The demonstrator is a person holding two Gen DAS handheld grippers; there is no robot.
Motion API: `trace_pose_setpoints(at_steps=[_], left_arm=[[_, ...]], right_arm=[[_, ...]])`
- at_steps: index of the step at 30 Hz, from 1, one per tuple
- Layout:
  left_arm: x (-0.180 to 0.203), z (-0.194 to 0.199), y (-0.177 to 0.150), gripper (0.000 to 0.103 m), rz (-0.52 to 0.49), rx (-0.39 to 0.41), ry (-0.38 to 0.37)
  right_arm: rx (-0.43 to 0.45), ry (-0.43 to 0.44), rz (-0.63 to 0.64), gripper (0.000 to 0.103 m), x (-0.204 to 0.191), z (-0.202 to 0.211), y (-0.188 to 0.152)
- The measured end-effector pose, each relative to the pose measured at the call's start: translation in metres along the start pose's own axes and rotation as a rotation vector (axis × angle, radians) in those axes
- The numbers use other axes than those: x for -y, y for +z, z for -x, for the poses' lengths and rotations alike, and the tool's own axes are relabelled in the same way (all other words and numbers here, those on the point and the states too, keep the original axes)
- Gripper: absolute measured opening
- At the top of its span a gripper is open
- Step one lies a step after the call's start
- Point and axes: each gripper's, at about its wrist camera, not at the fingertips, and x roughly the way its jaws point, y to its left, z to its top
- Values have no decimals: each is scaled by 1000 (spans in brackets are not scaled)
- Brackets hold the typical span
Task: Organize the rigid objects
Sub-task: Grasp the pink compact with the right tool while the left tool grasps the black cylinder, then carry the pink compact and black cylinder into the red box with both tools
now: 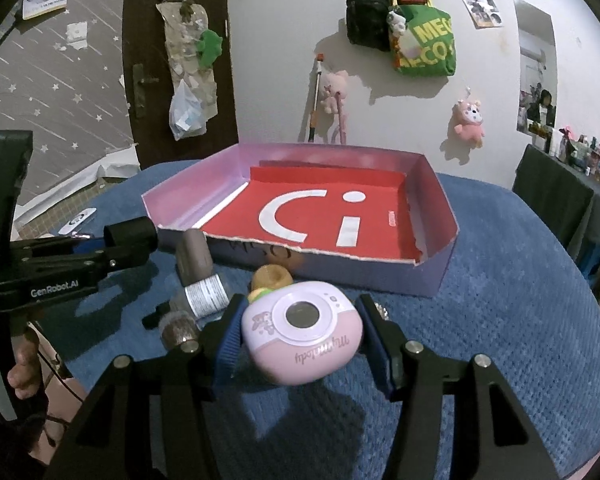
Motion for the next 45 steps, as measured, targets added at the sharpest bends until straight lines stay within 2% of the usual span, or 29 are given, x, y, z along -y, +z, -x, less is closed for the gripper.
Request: trace_pose_setpoints(at_steps=[8,15,23,26,35,45], left_arm=[[4,3,10,34,-15,19,-1],[6,2,20,34,-19,29,-6],[11,2,45,34,-23,53,-9],[13,-2,53,34,-23,54,-12],[25,-17,82,34,-47,60,-10],[22,-42,110,34,-37,40,0]], right_arm=[[2,43,-18,58,0,-2,12],[7,42,0,58,-2,-3,25],[23,63,-24,58,5,-3,49],[29,43,-37,58,13,-5,62],[1,55,-47,58,27,-25,83],[-7,36,-60,58,41,-44,110]])
